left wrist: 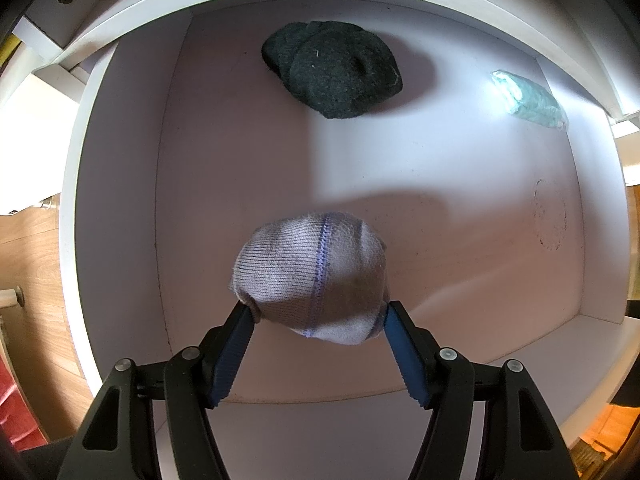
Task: Organize soft objects
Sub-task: 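Lower the beige bundle into the tray and open the right gripper, then move the open right gripper back into the shelf toward the black sock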
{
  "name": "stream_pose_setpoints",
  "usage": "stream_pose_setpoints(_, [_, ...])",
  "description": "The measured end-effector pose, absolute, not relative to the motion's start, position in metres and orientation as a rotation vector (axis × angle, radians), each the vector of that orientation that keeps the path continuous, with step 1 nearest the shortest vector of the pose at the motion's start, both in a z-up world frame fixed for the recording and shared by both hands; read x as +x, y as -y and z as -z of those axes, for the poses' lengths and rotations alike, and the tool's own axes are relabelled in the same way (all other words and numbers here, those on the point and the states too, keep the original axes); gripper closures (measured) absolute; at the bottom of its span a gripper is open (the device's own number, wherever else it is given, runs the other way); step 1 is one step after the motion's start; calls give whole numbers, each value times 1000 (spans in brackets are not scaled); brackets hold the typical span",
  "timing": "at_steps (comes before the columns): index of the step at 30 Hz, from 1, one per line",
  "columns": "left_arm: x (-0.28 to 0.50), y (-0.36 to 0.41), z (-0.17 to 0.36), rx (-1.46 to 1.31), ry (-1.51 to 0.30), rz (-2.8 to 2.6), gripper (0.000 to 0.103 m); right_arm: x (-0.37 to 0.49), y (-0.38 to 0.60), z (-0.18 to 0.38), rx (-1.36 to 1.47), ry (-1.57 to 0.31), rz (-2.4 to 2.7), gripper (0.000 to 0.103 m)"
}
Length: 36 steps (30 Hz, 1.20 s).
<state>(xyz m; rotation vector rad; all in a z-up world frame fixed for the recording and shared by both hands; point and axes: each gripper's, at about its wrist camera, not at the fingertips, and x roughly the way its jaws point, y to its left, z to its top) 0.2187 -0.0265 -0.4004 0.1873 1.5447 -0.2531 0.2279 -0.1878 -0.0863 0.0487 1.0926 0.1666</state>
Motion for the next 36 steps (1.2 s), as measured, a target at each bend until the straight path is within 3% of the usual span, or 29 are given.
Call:
stream_pose_setpoints(27, [218, 17, 396, 172, -1530, 240, 37, 106, 204, 70, -29, -890, -182, 73])
stream_pose_setpoints(36, [218, 15, 393, 180, -1526, 244, 38, 63, 218, 120, 18, -948, -206, 73])
